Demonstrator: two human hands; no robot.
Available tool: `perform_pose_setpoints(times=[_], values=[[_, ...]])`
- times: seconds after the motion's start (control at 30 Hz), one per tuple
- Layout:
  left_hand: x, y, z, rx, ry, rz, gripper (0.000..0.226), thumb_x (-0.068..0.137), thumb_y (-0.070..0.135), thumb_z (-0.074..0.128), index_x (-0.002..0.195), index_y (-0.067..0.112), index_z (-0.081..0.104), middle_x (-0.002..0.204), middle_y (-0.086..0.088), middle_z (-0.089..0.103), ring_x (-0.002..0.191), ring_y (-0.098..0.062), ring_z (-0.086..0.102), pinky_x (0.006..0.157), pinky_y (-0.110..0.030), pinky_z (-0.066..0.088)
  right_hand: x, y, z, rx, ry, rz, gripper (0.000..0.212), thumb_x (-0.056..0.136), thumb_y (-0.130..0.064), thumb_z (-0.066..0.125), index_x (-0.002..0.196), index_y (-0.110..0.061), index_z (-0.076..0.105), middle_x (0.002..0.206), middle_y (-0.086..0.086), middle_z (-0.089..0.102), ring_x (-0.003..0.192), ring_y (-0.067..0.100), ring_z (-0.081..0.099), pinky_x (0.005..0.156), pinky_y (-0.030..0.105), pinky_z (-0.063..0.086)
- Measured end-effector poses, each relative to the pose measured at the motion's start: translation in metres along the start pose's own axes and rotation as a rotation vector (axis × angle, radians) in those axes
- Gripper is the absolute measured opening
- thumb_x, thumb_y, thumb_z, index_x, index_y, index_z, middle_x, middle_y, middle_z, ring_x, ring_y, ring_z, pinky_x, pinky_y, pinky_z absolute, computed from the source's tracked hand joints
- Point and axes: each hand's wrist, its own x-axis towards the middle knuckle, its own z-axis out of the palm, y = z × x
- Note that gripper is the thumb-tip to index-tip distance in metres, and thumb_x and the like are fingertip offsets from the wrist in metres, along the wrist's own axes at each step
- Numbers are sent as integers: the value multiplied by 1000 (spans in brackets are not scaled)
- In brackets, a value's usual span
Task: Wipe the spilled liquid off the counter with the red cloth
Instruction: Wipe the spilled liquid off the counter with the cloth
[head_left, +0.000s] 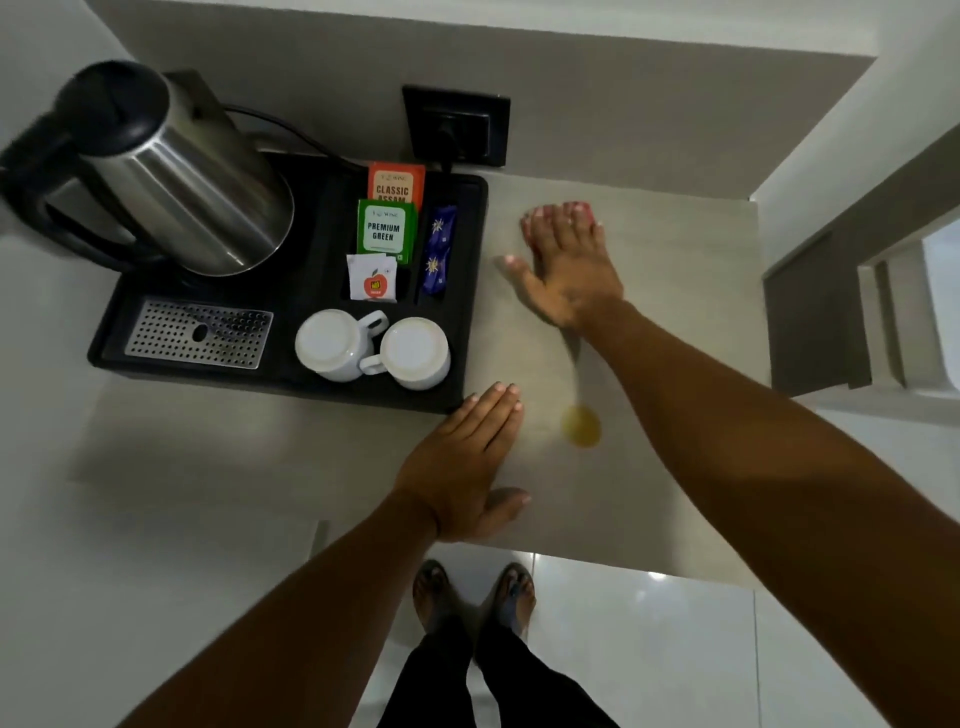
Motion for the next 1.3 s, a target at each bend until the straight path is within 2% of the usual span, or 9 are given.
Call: perform_pose_setpoints(times=[0.13, 0.23, 0.4, 0.57, 0.8, 0.9, 1.0, 1.17, 1.3], values=[[-4, 6, -7, -9, -13, -24, 93, 98, 61, 47, 162, 2, 15, 172, -18, 11, 161, -29, 4, 129, -47, 12, -60, -25, 22, 0, -43, -141, 87, 96, -76, 8, 162, -21, -1, 170, 10, -5, 154, 31, -15, 124, 47, -10], [-18, 7, -5, -3, -5, -47, 92, 99, 63, 41, 162, 2, 12, 172, -18, 8, 161, -28, 2, 129, -48, 11, -122, 1, 28, -31, -37, -153, 84, 99, -74, 17, 162, -22, -3, 170, 9, -7, 154, 30, -15, 125, 48, -6], [-44, 2, 7, 57, 13, -55, 97, 98, 69, 37, 162, 1, 11, 173, -17, 7, 161, -28, -2, 130, -49, 9, -157, 78, 13, -49, 2, -1, 90, 95, -76, 22, 163, -19, 5, 171, 13, -1, 155, 33, -9, 125, 51, -2], [-43, 3, 6, 59, 38, -58, 98, 96, 68, 41, 161, -2, 17, 171, -20, 13, 160, -31, 4, 130, -49, 10, -120, 49, 16, 4, 40, 127, 97, 90, -81, 13, 163, -18, 8, 171, 12, 0, 155, 34, -10, 124, 49, -7], [-55, 2, 9, 79, 39, -115, 100, 95, 70, 38, 161, -2, 16, 171, -21, 13, 160, -32, 6, 130, -50, 12, -214, 22, 54, -31, -6, -102, 83, 98, -76, 13, 159, -25, -10, 168, 7, -11, 154, 29, -16, 124, 47, -8], [-65, -3, 11, 97, 25, -125, 102, 94, 72, 34, 161, -2, 11, 172, -21, 9, 160, -32, 4, 130, -49, 9, -229, 51, 49, -32, 11, 39, 88, 96, -78, 9, 161, -20, -6, 169, 11, -7, 155, 30, -15, 125, 51, -4], [-64, -2, 10, 109, 24, -133, 102, 94, 72, 34, 161, -2, 11, 172, -21, 10, 160, -32, 5, 130, -49, 9, -192, 41, 39, -1, 34, 164, 92, 93, -80, 6, 162, -19, -3, 170, 11, -8, 154, 31, -17, 124, 50, -8], [-68, -2, 7, 110, 24, -149, 103, 94, 73, 32, 161, -2, 11, 171, -22, 13, 160, -33, 8, 130, -49, 10, -195, -23, 60, -59, -30, -89, 86, 97, -76, 9, 161, -22, -10, 168, 11, -16, 152, 30, -23, 123, 47, -11], [-81, -7, 9, 125, 28, -192, 106, 93, 75, 36, 161, -2, 12, 170, -23, 15, 160, -34, 9, 130, -50, 11, -259, -3, 71, -76, -45, -200, 82, 100, -72, 15, 162, -20, -2, 170, 10, -7, 154, 26, -18, 126, 50, -1]])
